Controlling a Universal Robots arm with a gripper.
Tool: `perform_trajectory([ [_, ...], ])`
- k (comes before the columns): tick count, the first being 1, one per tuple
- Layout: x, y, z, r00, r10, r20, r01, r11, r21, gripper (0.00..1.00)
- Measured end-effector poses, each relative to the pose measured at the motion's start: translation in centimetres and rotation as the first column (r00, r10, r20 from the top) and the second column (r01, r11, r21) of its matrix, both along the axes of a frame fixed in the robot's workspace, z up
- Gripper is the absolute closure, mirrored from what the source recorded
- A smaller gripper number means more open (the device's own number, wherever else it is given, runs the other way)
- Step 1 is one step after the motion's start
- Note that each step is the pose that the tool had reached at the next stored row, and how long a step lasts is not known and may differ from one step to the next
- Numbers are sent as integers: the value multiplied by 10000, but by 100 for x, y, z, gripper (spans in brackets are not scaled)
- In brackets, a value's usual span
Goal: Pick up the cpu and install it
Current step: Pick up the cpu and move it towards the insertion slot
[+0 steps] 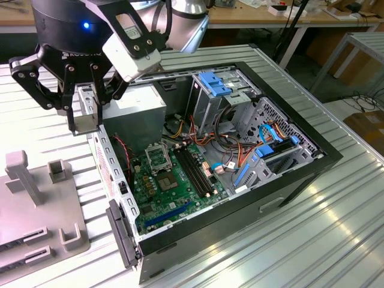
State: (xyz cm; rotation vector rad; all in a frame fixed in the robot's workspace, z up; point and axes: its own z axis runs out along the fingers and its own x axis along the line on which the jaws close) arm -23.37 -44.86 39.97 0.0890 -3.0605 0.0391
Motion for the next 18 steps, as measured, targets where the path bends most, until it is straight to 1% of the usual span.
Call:
perform_trajectory([
  [2,41,0,-1,10000,-1,0,1,10000,-1,59],
  [7,112,0,-2,10000,-1,-1,1,10000,-1,59],
  [18,234,0,-6,10000,0,-1,0,10000,-1,59],
])
